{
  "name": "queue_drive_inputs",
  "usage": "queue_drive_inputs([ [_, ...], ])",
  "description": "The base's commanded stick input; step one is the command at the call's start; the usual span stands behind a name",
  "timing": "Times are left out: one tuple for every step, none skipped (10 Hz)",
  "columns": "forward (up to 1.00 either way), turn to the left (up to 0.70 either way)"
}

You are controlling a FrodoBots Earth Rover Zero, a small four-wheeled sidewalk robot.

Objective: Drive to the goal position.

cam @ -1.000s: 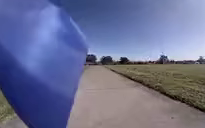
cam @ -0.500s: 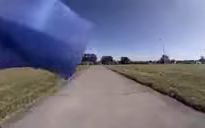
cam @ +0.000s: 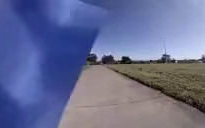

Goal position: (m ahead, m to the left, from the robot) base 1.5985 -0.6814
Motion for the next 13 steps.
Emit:
queue_drive_inputs([
  [1.00, 0.00],
  [1.00, 0.00],
  [1.00, 0.00],
  [1.00, 0.00],
  [1.00, 0.00],
  [1.00, 0.00],
  [1.00, 0.00],
  [1.00, 0.00],
  [1.00, 0.00],
  [1.00, 0.00],
  [1.00, 0.00],
  [1.00, 0.00],
  [1.00, 0.00],
])
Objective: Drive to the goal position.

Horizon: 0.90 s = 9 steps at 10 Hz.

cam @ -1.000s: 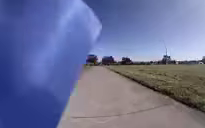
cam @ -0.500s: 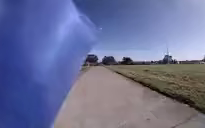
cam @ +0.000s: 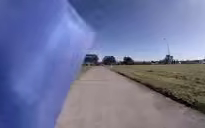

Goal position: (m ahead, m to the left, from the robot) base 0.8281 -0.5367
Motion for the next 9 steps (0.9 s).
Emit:
queue_drive_inputs([
  [1.00, 0.00],
  [1.00, 0.00],
  [1.00, 0.00],
  [1.00, 0.00],
  [1.00, 0.00],
  [1.00, 0.00],
  [1.00, 0.00],
  [1.00, 0.00],
  [1.00, 0.00],
])
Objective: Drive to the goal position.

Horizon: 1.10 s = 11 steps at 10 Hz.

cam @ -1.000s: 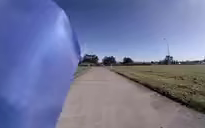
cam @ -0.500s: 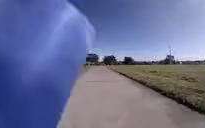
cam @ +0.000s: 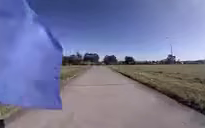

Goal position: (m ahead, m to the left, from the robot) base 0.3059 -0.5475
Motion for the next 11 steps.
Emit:
queue_drive_inputs([
  [1.00, 0.00],
  [1.00, 0.00],
  [1.00, 0.00],
  [1.00, 0.00],
  [1.00, 0.00],
  [1.00, 0.00],
  [1.00, 0.00],
  [1.00, 0.00],
  [1.00, 0.00],
  [1.00, 0.00],
  [1.00, 0.00],
])
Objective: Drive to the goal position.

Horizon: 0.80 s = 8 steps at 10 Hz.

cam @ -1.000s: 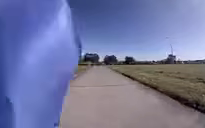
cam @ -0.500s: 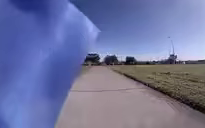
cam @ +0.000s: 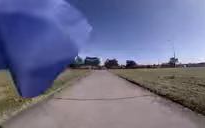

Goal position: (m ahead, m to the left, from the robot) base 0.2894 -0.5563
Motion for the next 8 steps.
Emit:
queue_drive_inputs([
  [1.00, 0.00],
  [1.00, 0.00],
  [1.00, 0.00],
  [1.00, 0.00],
  [1.00, 0.00],
  [1.00, 0.00],
  [1.00, 0.00],
  [1.00, 0.00],
])
